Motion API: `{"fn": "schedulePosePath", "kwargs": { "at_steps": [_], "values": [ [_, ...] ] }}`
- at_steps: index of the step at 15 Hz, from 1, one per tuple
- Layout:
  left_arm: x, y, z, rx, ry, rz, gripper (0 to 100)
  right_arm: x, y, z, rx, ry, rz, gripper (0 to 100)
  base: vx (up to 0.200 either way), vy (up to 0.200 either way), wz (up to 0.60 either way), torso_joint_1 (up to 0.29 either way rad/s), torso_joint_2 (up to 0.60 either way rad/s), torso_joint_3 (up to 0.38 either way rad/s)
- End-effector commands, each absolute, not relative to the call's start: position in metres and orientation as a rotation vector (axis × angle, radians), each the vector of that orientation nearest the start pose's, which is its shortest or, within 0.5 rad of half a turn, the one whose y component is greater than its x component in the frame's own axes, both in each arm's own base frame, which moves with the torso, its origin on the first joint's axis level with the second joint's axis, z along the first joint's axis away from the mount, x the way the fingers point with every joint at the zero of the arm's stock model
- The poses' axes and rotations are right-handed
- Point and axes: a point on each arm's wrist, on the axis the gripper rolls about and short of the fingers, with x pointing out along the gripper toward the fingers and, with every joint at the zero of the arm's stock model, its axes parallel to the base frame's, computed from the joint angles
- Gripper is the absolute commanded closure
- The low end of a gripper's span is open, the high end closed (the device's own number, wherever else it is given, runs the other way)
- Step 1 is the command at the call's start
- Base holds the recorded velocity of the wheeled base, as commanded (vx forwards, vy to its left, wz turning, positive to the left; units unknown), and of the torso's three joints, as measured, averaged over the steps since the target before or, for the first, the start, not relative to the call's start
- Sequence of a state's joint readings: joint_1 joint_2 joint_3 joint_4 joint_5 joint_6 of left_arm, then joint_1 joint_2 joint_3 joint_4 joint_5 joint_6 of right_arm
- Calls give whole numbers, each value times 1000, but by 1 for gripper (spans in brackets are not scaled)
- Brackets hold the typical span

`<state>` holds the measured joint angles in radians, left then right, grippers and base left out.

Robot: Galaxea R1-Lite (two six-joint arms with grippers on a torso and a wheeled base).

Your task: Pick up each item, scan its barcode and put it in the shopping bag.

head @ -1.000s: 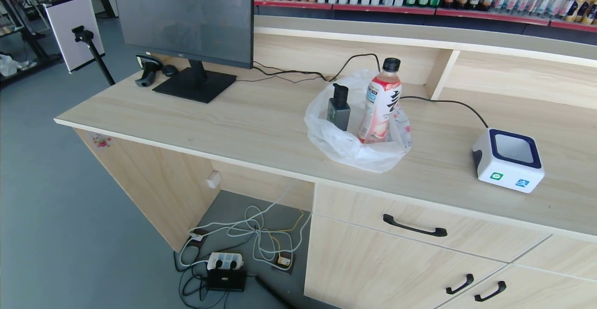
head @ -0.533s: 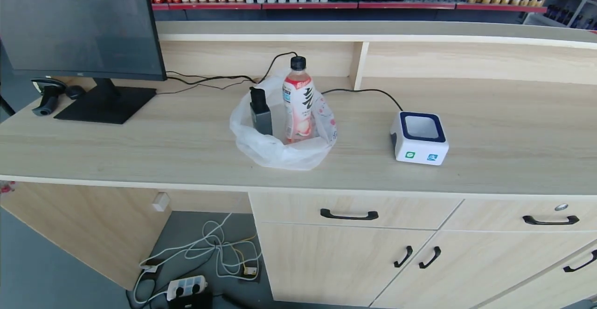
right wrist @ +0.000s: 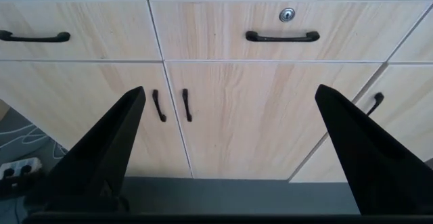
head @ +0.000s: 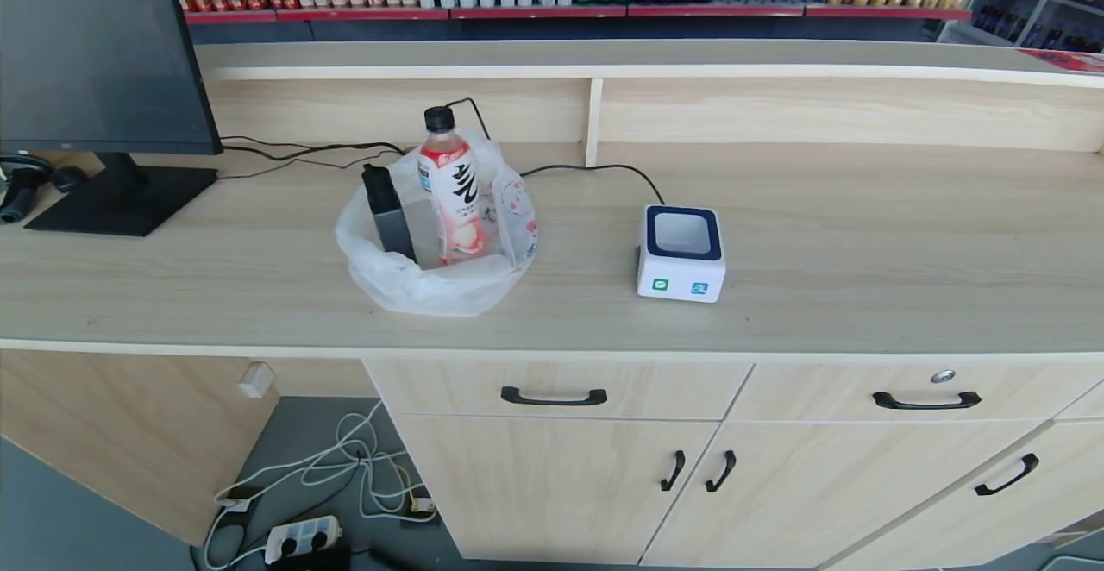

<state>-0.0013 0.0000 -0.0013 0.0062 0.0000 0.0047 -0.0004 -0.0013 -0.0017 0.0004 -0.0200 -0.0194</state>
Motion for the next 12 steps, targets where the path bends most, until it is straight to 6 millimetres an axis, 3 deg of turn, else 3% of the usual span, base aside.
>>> {"fn": "schedulePosePath", "kwargs": {
  "at_steps": [1,12],
  "values": [
    [-23,0,75,5,5,0,0,-23,0,76,-21,-1,-20,0,0,-200,0,2,2,2],
    [-23,0,75,3,5,0,0,-23,0,76,-14,-1,-20,0,0,-200,0,2,0,3]
  ]
}}
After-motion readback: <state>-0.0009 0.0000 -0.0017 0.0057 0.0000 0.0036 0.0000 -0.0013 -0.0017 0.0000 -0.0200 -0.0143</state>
